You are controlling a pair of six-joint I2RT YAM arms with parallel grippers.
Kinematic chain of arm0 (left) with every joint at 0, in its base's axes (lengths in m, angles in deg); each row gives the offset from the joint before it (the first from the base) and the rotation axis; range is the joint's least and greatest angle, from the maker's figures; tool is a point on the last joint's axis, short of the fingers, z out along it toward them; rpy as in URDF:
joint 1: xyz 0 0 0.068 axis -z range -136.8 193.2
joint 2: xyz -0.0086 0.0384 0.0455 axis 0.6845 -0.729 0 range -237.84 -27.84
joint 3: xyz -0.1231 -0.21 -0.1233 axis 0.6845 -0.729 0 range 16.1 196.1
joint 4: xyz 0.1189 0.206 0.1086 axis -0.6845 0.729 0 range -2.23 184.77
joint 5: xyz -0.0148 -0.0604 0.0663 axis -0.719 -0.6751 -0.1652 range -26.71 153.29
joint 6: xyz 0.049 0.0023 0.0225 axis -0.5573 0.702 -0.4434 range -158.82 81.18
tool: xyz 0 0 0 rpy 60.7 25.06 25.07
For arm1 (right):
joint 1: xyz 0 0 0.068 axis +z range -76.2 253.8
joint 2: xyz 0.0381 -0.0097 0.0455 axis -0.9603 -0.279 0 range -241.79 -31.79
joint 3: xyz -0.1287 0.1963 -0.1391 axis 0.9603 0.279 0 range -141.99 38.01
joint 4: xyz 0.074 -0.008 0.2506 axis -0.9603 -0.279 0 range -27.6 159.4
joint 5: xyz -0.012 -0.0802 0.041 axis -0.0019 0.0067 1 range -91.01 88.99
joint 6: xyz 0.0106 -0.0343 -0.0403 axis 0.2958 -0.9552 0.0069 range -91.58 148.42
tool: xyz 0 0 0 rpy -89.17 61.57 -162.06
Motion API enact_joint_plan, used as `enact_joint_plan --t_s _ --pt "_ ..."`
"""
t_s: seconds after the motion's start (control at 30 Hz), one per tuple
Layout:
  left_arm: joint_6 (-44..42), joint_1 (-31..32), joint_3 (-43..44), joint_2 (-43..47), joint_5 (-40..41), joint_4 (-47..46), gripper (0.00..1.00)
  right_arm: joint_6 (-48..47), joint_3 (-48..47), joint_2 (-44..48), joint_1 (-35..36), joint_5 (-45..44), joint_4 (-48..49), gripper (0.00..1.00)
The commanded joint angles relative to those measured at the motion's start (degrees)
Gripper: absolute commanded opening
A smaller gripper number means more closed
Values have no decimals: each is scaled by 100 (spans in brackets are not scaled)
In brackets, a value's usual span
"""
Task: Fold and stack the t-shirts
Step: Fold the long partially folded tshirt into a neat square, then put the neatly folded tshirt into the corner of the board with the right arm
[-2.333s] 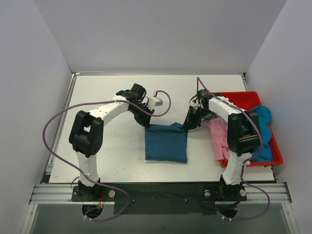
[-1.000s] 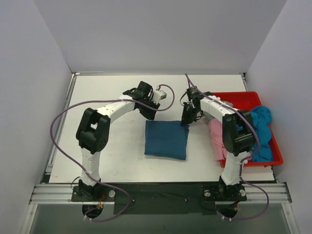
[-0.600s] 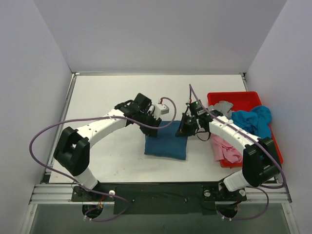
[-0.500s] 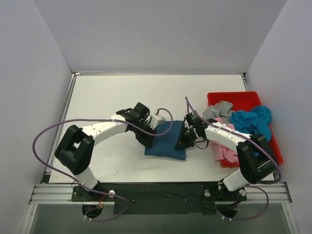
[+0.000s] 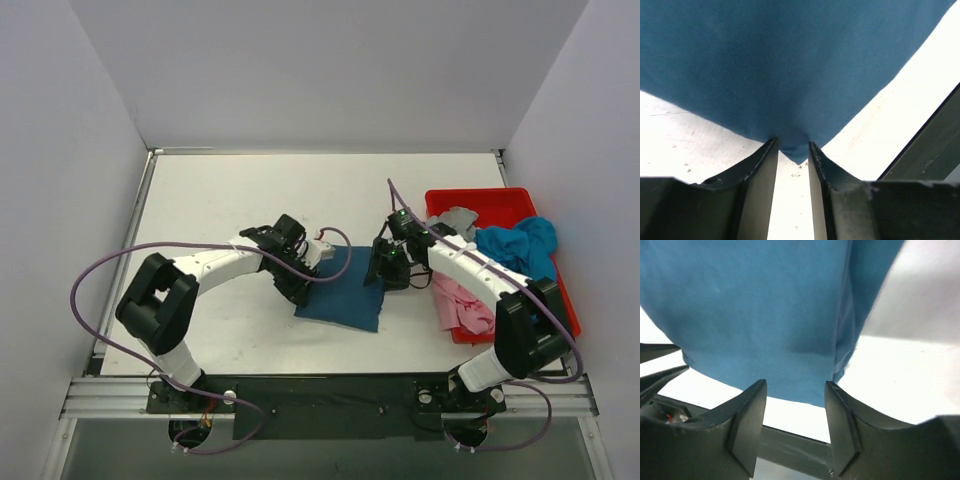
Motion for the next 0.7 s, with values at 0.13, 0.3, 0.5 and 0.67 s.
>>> enact_joint_plan --t_s 0.13,0.3,0.5,0.67 --pt "-328 -209 565 781 17 845 47 -943 -1134 -81 -217 -856 -1264 56" --pt "-302 -630 521 1054 377 934 48 -1347 -1821 -135 671 -1577 -1493 40" --pt "-152 -1351 363 1265 1019 714 49 -1628 -2173 -1081 1533 -1631 -1475 0" --pt "-99 -1861 284 1353 1124 635 50 -2373 -2787 -2400 1675 -1542 -1920 0"
